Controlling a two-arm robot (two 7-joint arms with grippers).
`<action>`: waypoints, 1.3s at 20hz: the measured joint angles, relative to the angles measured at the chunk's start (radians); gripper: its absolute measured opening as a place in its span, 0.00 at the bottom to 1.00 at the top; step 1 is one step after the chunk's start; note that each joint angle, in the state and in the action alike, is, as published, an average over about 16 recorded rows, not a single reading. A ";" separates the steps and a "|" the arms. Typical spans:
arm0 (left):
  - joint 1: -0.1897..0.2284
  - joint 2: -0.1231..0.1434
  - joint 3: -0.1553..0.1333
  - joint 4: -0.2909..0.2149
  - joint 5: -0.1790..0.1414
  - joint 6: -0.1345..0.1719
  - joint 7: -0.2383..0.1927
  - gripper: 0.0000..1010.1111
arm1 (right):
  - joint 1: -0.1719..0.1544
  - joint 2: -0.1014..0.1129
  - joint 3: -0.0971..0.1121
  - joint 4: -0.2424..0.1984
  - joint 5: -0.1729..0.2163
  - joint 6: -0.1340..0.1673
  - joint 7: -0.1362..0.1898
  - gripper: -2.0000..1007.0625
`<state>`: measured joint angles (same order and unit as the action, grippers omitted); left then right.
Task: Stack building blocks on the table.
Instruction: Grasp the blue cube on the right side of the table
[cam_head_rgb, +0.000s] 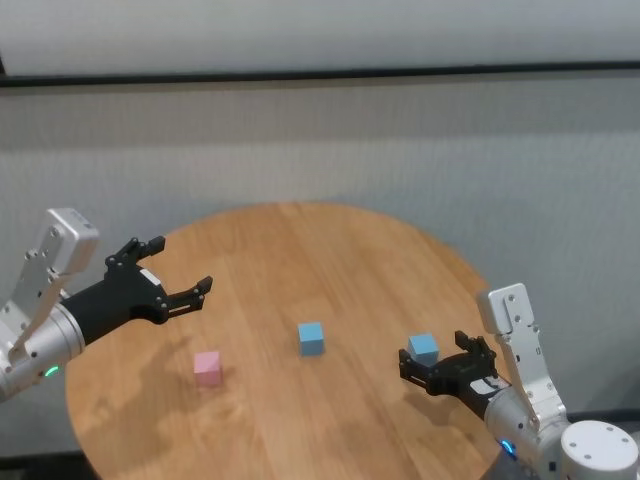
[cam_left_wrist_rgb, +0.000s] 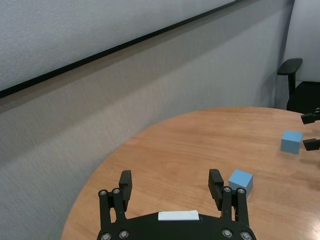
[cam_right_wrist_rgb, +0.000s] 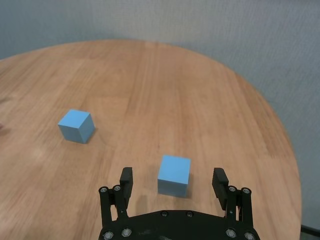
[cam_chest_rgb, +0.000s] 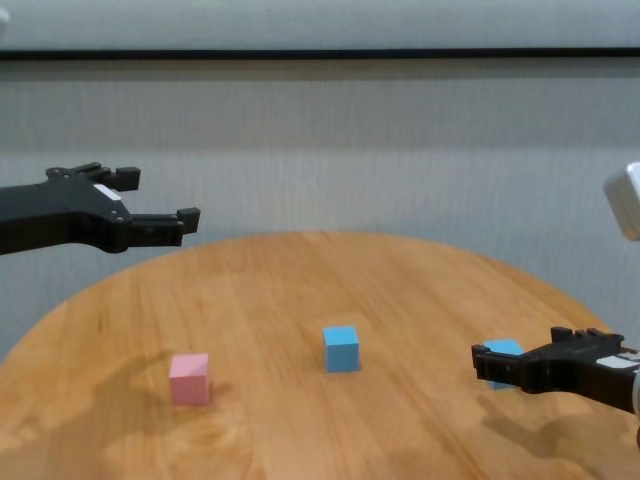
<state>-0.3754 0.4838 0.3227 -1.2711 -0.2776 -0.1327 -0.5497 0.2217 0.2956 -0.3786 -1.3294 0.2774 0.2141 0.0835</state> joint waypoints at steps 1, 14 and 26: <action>0.000 0.000 0.000 0.000 0.000 0.000 0.000 0.99 | 0.002 -0.002 0.001 0.003 -0.002 0.000 0.002 1.00; 0.000 0.000 0.000 0.000 0.000 0.000 0.000 0.99 | 0.020 -0.028 0.011 0.044 -0.031 -0.001 0.023 1.00; 0.000 0.000 0.000 0.000 0.000 0.000 0.000 0.99 | 0.031 -0.048 0.023 0.078 -0.059 -0.011 0.039 1.00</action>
<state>-0.3754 0.4838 0.3227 -1.2710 -0.2776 -0.1327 -0.5497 0.2531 0.2479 -0.3554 -1.2512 0.2179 0.2030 0.1228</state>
